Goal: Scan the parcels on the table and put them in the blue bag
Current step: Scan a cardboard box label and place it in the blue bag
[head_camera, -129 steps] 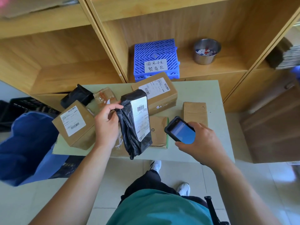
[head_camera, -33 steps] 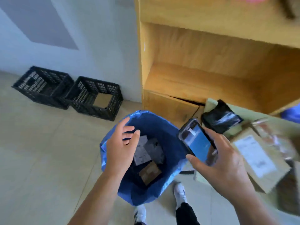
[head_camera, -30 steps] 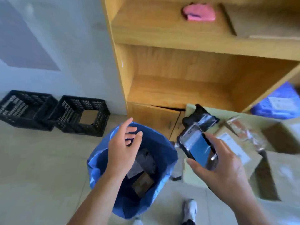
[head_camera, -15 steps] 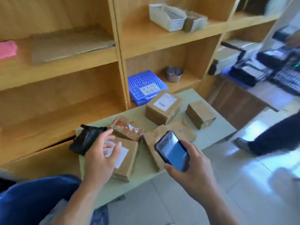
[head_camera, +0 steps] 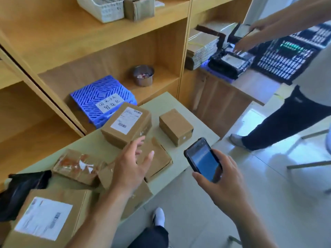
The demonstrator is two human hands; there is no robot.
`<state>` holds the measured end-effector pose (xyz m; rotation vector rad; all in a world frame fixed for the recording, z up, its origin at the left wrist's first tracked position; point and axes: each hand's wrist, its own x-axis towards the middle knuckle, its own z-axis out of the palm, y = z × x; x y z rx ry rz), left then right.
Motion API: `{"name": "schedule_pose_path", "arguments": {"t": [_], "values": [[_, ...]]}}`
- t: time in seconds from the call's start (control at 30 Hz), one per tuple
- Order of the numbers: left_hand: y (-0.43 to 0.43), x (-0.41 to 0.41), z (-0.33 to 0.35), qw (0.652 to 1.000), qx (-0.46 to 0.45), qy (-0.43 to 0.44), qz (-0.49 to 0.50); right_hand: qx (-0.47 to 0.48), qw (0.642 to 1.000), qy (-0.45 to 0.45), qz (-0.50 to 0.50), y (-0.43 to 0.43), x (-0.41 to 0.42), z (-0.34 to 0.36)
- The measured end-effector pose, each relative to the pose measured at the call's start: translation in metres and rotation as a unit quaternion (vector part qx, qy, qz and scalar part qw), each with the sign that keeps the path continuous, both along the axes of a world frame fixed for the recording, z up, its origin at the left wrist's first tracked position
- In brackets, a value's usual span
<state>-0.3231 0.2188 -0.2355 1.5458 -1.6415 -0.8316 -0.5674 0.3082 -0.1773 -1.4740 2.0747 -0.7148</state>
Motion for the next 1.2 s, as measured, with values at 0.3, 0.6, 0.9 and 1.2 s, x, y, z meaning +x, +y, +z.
{"name": "schedule_pose_path", "arguments": {"t": [0.3,0.6,0.9,1.2], "values": [[-0.104,-0.066,-0.023,0.996,0.034,-0.052,-0.059,0.038,0.999,0.019,0.008,-0.095,-0.042,-0.016],[-0.151,-0.14,-0.048,0.986,0.042,-0.152,-0.053,0.06,0.997,0.005,0.04,-0.176,-0.117,-0.048],[-0.185,-0.233,-0.102,0.945,0.19,-0.261,0.054,0.094,0.981,-0.01,0.171,-0.261,-0.207,-0.094],[-0.207,-0.273,-0.154,0.914,0.186,-0.316,0.174,0.096,0.971,-0.018,0.219,-0.308,-0.233,-0.138]]}}
